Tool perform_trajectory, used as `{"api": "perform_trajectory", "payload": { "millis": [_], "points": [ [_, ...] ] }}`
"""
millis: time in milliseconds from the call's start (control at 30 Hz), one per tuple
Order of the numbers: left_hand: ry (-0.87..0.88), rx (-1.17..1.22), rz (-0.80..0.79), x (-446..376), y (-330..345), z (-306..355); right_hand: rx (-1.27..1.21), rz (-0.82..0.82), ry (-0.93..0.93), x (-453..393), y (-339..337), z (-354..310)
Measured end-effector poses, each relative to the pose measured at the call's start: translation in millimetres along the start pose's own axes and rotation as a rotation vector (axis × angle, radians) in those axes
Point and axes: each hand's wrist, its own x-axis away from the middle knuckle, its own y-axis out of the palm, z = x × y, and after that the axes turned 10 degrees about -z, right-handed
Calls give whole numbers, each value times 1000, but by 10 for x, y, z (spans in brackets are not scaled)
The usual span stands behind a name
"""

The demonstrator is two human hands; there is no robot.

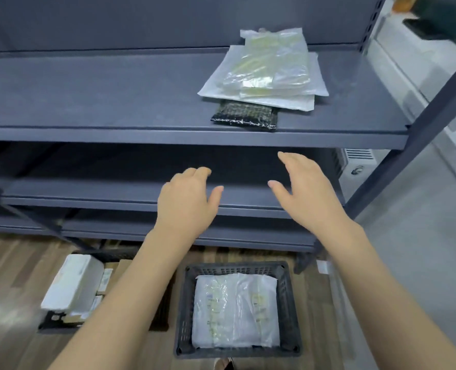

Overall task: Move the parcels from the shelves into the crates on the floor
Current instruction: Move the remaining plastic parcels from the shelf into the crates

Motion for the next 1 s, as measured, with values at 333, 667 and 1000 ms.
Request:
{"api": "perform_trajectory", "payload": {
  "millis": [333,667,1000],
  "points": [
    [68,-170,28,-1110,-446,-57,120,206,156,-823,-181,-49],
    [262,-50,104,-1260,-286,-32,175,229,176,-992,-111,-73],
    [69,617,144,-254,59,-62,-48,474,74,-111,368,-63]
  ]
}}
